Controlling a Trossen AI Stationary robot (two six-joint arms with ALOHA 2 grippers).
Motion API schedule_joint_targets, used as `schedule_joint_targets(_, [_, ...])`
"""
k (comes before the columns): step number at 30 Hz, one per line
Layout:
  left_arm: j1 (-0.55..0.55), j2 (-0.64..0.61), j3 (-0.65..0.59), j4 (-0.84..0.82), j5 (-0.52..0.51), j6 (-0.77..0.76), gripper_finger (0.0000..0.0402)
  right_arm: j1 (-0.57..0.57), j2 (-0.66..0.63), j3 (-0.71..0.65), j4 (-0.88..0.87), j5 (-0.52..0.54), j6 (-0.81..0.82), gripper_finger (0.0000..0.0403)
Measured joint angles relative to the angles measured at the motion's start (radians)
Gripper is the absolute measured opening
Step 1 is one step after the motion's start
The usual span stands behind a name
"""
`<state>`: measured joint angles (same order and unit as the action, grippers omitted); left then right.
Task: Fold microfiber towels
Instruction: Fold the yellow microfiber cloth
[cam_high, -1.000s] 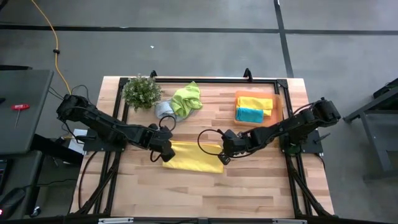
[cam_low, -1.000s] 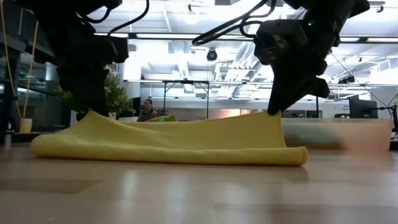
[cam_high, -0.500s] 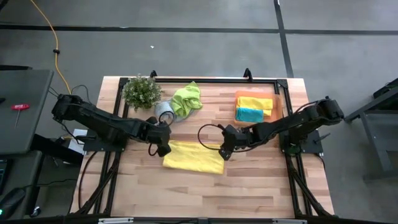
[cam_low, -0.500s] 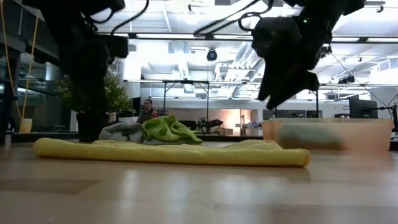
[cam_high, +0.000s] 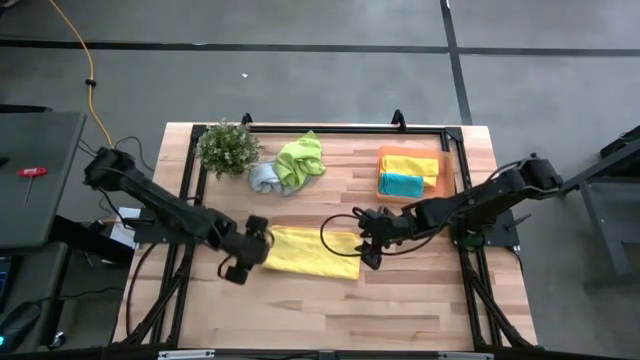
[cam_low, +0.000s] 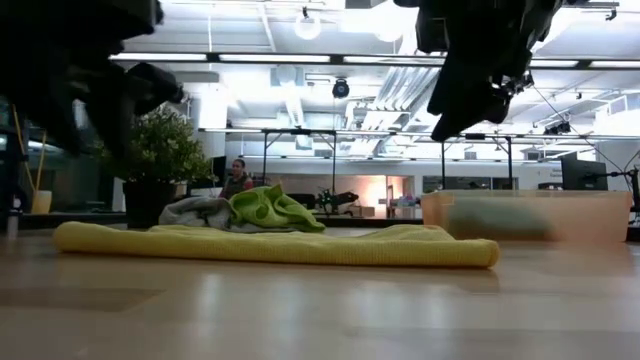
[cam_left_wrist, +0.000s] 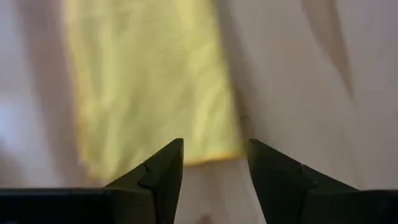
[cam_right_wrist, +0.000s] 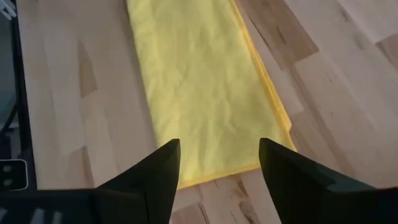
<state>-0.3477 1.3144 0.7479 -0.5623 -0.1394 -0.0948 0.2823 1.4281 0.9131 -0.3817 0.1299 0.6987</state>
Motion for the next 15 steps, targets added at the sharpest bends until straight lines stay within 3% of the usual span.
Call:
schedule_joint_targets(5, [-0.062, 0.135, 0.0, 0.09, -0.013, -0.001, 0.0166, 0.002, 0.0, 0.0, 0.005, 0.0, 0.0, 0.0211])
schedule_joint_targets(10, [-0.066, 0.256, -0.001, 0.093, -0.057, -0.095, 0.0166, -0.001, 0.0, 0.0, 0.011, 0.001, 0.005, 0.0211])
schedule_joint_targets(15, [-0.067, 0.307, 0.003, 0.095, -0.054, -0.17, 0.0165, 0.002, 0.0, 0.0, 0.05, 0.0, -0.002, 0.0211])
